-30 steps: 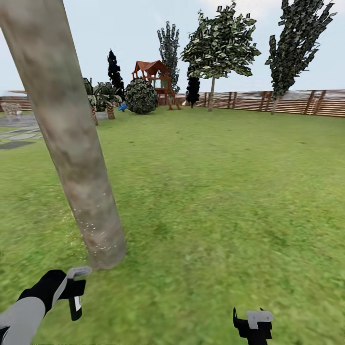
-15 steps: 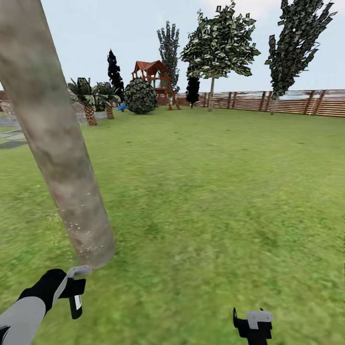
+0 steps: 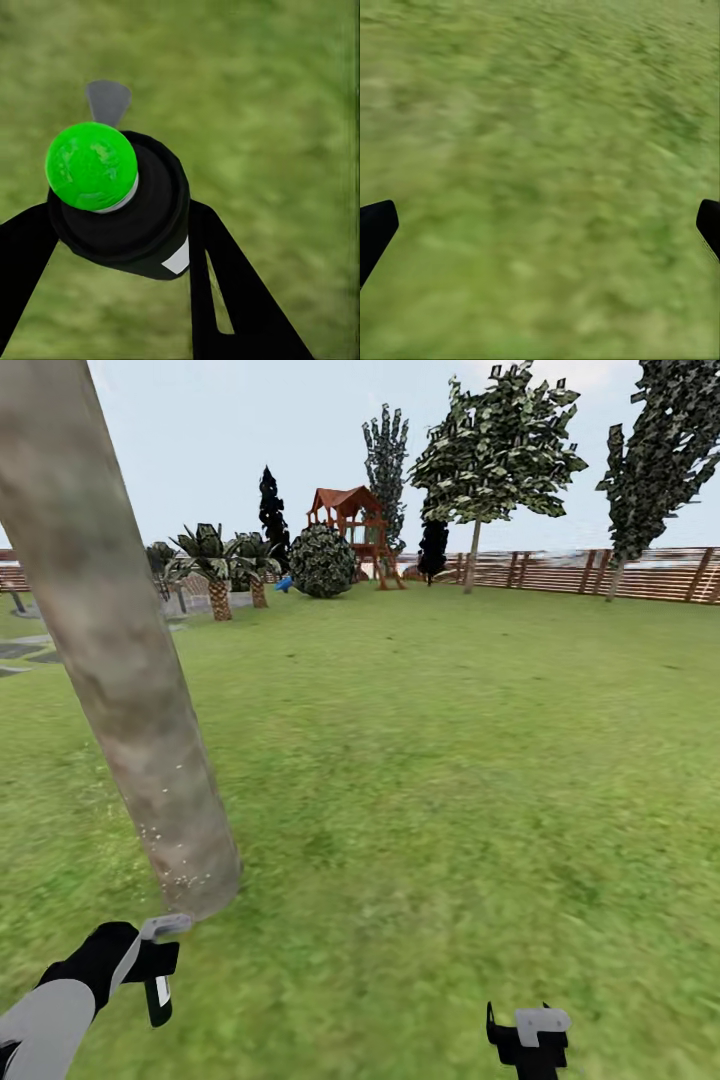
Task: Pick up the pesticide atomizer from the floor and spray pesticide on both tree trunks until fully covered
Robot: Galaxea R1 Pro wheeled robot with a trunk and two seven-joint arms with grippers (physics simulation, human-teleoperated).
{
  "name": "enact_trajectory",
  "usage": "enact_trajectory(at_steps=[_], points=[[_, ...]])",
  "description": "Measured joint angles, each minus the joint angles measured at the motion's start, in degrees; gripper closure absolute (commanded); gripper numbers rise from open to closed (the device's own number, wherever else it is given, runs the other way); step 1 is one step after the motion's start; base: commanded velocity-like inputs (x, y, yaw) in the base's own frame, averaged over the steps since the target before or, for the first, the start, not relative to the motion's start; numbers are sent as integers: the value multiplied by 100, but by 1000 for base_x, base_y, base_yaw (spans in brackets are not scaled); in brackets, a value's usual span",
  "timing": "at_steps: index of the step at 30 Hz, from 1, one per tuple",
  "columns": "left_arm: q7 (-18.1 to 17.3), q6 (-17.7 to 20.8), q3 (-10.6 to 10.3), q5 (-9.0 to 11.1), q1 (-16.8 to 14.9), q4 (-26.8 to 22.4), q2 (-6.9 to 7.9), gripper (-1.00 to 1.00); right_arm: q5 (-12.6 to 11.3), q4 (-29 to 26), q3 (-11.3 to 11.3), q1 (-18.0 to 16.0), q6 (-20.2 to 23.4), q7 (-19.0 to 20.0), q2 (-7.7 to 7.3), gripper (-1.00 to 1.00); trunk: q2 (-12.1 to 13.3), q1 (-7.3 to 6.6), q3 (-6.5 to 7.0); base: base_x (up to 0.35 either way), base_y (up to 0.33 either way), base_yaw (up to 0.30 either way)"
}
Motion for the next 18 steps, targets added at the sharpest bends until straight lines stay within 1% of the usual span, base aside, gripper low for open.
enact_trajectory(at_steps=[6, 8, 11, 18], points=[[-6, -5, 0, 0, 0, 12, -9, 100, 0, 0, 0, 0, 0, 6, 0, -100, 0, 0, 0, 235, -186, 1], [14, -10, -1, -2, 0, 3, -9, 100, 0, 0, 0, 0, 0, 8, 0, -100, 0, 2, 0, 70, -254, 29], [26, -9, 8, -1, 1, -6, -8, 100, 0, 1, -1, -1, 0, 6, 0, -100, 0, 2, 0, 14, -270, 207], [19, -15, 18, -1, 2, -8, -4, 100, 0, 1, -1, -1, 0, 9, 1, -100, 0, 2, 0, 10, -274, 274]])
